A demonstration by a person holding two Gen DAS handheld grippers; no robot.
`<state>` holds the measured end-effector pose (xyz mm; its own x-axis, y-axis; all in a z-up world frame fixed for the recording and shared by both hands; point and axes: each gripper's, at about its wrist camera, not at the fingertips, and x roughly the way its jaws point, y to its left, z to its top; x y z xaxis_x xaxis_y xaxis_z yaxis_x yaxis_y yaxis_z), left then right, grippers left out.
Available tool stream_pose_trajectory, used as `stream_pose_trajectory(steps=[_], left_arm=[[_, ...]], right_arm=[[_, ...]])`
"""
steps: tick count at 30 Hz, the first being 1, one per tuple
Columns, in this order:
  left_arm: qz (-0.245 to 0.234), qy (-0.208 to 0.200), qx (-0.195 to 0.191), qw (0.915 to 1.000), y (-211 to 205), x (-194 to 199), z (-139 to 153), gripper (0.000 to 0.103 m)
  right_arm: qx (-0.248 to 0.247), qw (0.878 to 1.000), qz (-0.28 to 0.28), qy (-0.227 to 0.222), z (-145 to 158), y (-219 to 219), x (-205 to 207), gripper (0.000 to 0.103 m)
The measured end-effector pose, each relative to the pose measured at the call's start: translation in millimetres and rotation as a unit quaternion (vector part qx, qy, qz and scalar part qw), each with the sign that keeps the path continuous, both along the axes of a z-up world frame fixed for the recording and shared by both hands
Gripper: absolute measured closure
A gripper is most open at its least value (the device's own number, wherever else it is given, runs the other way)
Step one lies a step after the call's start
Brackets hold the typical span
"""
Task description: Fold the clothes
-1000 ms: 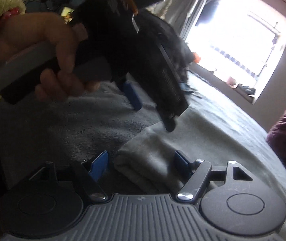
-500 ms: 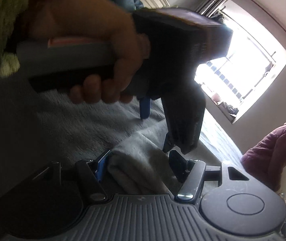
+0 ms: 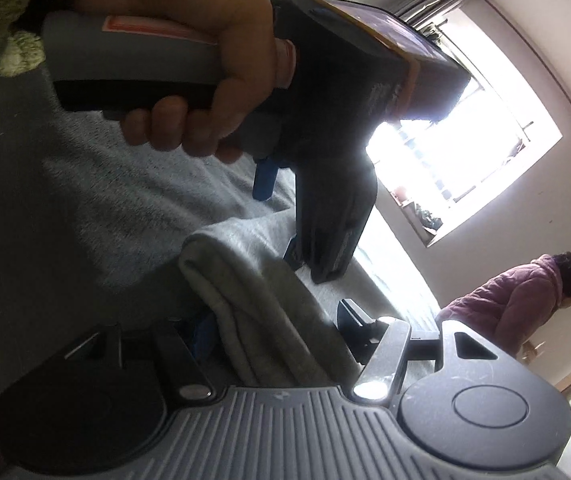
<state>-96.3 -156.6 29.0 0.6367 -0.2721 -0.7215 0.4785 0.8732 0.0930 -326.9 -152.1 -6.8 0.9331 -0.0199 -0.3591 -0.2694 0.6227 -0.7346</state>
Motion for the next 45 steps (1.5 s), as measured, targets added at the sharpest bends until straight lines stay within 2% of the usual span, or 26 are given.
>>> stream_pose_trajectory(steps=[8, 13, 14, 16, 17, 22, 25, 27, 29, 31, 33, 35, 37, 38, 39, 41, 45], left_arm=[[-0.002, -0.008, 0.011, 0.9999, -3, -2, 0, 0.034], [-0.002, -0.009, 0.015, 0.9998, -5, -1, 0, 0.034], [-0.002, -0.009, 0.016, 0.9998, -5, -1, 0, 0.034], [-0.002, -0.009, 0.014, 0.9999, -4, 0, 0, 0.034], [-0.003, -0.009, 0.015, 0.9998, -4, 0, 0, 0.034], [-0.005, -0.009, 0.011, 0.9999, -2, -1, 2, 0.033], [0.003, 0.008, -0.021, 0.9997, 11, 1, 8, 0.033], [0.014, 0.034, -0.067, 0.9971, 27, 6, 11, 0.033], [0.027, 0.082, -0.133, 0.9874, 45, 15, 11, 0.033], [0.037, 0.128, -0.193, 0.9721, 58, 25, 9, 0.034], [0.043, 0.154, -0.231, 0.9597, 62, 35, 6, 0.039], [0.038, 0.168, -0.254, 0.9518, 57, 42, 4, 0.046], [0.040, 0.172, -0.263, 0.9483, 50, 47, 2, 0.055], [0.043, 0.173, -0.267, 0.9471, 46, 49, 2, 0.062], [0.045, 0.175, -0.270, 0.9459, 43, 51, 1, 0.075], [0.050, 0.171, -0.282, 0.9429, 38, 54, 5, 0.084], [0.042, 0.142, -0.289, 0.9457, 19, 54, 30, 0.090]], right_arm=[[-0.006, 1.000, 0.007, -0.007, -4, 13, 6, 0.042], [0.009, 1.000, 0.006, -0.001, 0, 5, 5, 0.045], [0.016, 1.000, 0.006, 0.001, -3, 10, -1, 0.048], [0.031, 1.000, 0.006, 0.002, -4, 12, -6, 0.069], [0.040, 0.999, 0.005, -0.001, -3, 12, -8, 0.075], [0.079, 0.997, -0.005, -0.004, 2, 1, -9, 0.081], [0.121, 0.992, -0.014, 0.004, 7, -6, -3, 0.083], [0.159, 0.987, -0.022, 0.007, 13, -11, -2, 0.084], [0.200, 0.979, -0.031, 0.007, 23, -14, 0, 0.085], [0.238, 0.971, -0.037, 0.010, 34, -22, -1, 0.085], [0.257, 0.966, -0.039, 0.008, 38, -26, -4, 0.085], [0.267, 0.963, -0.038, 0.002, 40, -28, -6, 0.085], [0.271, 0.962, -0.037, -0.003, 44, -33, -3, 0.086], [0.273, 0.961, -0.037, -0.006, 47, -36, -1, 0.086], [0.275, 0.961, -0.037, -0.009, 49, -39, 1, 0.086], [0.282, 0.959, -0.038, -0.016, 55, -39, 0, 0.086], [0.315, 0.947, -0.045, -0.034, 70, -69, -3, 0.086]])
